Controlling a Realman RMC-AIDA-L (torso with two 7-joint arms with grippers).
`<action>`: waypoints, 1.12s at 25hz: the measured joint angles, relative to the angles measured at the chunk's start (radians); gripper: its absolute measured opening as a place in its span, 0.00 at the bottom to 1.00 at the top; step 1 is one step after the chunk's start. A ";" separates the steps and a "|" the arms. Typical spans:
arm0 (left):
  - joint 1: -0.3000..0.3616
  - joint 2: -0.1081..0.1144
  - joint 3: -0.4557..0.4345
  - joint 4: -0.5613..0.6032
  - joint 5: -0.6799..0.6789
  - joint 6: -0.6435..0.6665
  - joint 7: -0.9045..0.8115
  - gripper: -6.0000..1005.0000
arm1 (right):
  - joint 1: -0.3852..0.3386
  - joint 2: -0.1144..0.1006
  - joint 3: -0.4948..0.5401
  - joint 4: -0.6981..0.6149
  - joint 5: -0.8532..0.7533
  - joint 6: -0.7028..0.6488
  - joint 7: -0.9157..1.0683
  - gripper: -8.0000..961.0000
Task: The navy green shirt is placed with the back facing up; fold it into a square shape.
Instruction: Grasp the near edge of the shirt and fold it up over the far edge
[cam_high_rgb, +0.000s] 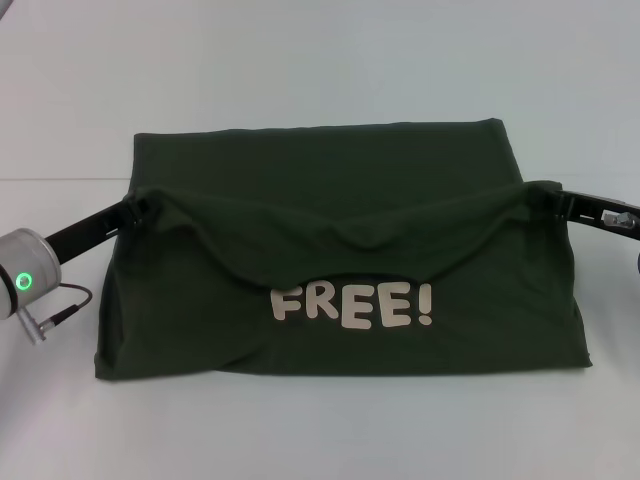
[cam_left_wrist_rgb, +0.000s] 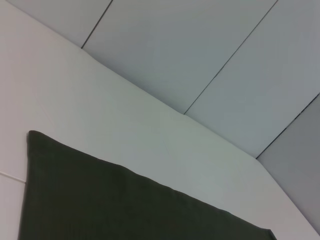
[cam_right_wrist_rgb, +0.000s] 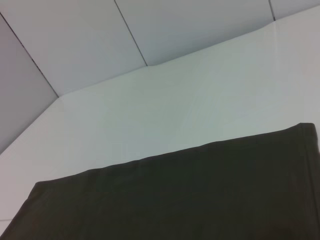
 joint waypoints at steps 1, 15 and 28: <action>-0.002 -0.002 0.000 0.000 -0.004 -0.006 0.003 0.04 | 0.000 0.000 0.000 0.000 0.002 0.000 0.000 0.13; 0.003 -0.004 -0.003 -0.020 -0.055 -0.040 0.026 0.12 | -0.020 -0.003 -0.001 0.041 0.062 0.007 0.002 0.25; 0.049 0.038 0.003 -0.040 -0.067 0.018 -0.066 0.56 | -0.089 -0.024 0.008 0.043 0.125 -0.108 0.004 0.78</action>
